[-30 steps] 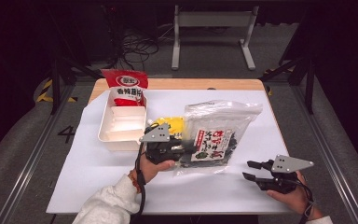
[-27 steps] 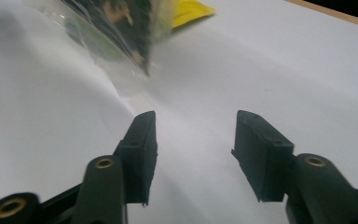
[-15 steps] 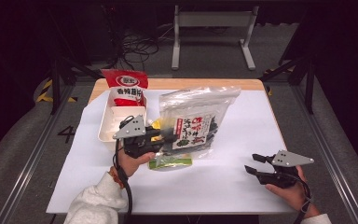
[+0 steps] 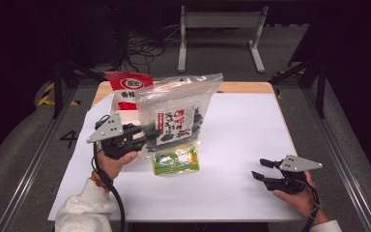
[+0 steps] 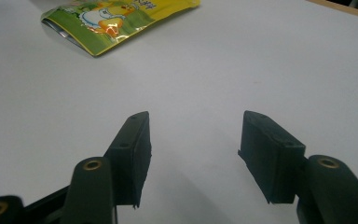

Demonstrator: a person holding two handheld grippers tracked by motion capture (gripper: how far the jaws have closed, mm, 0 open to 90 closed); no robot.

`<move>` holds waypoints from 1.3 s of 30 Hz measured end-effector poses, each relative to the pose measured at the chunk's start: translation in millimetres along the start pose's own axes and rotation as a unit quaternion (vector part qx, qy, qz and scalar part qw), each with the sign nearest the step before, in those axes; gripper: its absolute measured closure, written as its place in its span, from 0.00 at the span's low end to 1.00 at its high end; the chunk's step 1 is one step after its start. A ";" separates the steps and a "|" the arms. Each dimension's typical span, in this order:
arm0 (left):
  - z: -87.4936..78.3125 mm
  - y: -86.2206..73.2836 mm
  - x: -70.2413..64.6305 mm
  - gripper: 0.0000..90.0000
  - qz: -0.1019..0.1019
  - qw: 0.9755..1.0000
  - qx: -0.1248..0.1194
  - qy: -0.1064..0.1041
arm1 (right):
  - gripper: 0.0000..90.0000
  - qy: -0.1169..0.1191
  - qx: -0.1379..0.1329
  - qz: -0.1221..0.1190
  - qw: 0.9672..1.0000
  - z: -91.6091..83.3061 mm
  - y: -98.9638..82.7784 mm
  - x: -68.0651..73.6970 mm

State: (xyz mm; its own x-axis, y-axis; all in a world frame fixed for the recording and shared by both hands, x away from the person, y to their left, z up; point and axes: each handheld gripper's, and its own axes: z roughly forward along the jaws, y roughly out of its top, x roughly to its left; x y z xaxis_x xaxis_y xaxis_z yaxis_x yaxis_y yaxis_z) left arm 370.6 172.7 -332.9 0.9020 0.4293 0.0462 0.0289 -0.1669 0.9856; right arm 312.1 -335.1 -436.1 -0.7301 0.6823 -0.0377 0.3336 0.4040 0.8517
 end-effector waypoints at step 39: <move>-55.4 -45.6 99.1 0.83 0.034 0.986 0.007 0.161 | 0.44 0.010 0.033 0.027 0.999 7.8 -14.1 12.2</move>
State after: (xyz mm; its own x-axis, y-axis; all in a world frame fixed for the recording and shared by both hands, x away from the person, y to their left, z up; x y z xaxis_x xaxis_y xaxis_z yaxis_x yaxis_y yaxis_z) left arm 434.8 272.0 -364.2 0.7185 0.6759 0.1642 -0.0189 -0.2171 0.9760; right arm 303.2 -327.7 -452.7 -0.7211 0.6926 0.0182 0.4107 0.4062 0.8163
